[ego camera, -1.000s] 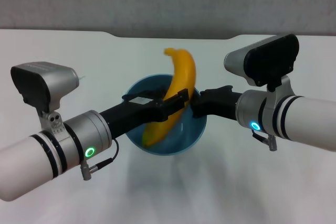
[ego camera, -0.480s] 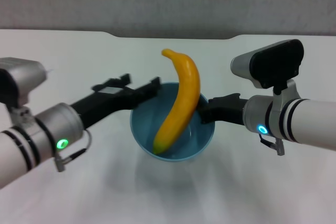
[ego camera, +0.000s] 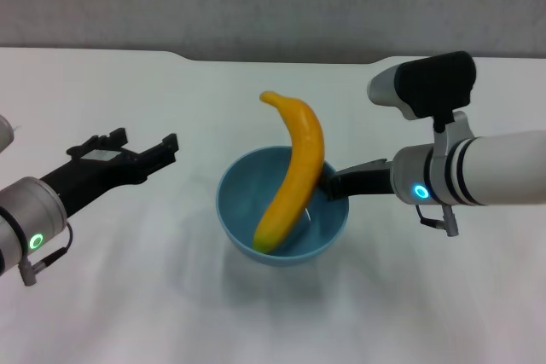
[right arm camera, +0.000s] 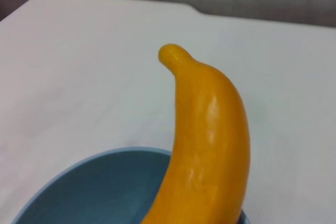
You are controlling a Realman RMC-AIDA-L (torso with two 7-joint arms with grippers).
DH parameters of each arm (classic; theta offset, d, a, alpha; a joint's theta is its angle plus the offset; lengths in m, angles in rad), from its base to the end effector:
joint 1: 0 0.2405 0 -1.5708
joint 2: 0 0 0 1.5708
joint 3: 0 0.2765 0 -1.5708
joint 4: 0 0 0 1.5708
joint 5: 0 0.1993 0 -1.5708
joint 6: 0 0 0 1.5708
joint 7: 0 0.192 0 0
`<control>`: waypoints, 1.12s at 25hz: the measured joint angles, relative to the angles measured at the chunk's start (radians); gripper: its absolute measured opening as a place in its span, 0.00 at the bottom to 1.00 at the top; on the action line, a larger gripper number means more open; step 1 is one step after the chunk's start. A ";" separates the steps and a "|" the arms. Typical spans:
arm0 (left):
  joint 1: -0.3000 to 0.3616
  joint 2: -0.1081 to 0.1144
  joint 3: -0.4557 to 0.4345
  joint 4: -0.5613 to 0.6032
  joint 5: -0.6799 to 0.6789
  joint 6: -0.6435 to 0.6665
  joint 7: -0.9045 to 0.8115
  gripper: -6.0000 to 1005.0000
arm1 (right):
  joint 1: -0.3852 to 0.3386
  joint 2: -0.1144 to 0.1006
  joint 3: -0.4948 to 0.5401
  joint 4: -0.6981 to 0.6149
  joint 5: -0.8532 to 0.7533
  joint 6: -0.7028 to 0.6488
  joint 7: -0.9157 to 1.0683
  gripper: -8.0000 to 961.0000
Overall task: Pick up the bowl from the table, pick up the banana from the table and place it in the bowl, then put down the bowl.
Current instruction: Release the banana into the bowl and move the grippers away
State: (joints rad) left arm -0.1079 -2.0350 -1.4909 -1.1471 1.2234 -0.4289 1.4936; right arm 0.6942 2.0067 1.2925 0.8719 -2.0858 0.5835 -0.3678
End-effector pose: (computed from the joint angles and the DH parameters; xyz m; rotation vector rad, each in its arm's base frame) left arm -0.2775 0.3770 -0.0331 -1.9810 -0.9179 -0.6157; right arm 0.1988 0.4350 -0.1312 -2.3482 1.0923 0.1435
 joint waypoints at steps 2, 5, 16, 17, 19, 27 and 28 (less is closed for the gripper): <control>0.002 0.000 0.000 0.000 0.008 0.012 0.001 0.90 | 0.039 0.000 0.012 -0.072 0.078 0.009 -0.069 0.05; 0.011 -0.003 0.003 0.002 0.011 0.049 0.006 0.90 | 0.099 0.000 0.028 -0.171 0.154 0.018 -0.146 0.05; 0.015 -0.004 0.011 0.003 0.011 0.098 0.008 0.90 | 0.212 0.001 0.054 -0.385 0.304 0.008 -0.296 0.06; 0.015 -0.005 0.011 0.008 0.010 0.098 0.008 0.90 | 0.205 0.001 0.054 -0.391 0.304 -0.007 -0.305 0.06; 0.015 -0.005 0.011 0.018 0.008 0.099 0.007 0.90 | 0.201 0.001 0.054 -0.392 0.304 -0.014 -0.307 0.06; 0.015 -0.005 0.011 0.029 0.004 0.099 0.007 0.90 | 0.188 0.003 0.047 -0.418 0.300 -0.037 -0.310 0.06; 0.015 -0.005 0.011 0.029 0.004 0.099 0.007 0.90 | 0.188 0.003 0.047 -0.424 0.300 -0.038 -0.311 0.06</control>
State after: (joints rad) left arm -0.0930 -2.0402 -1.4803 -1.1183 1.2274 -0.3297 1.5007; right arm 0.8817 2.0098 1.3393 0.4482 -1.7862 0.5458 -0.6783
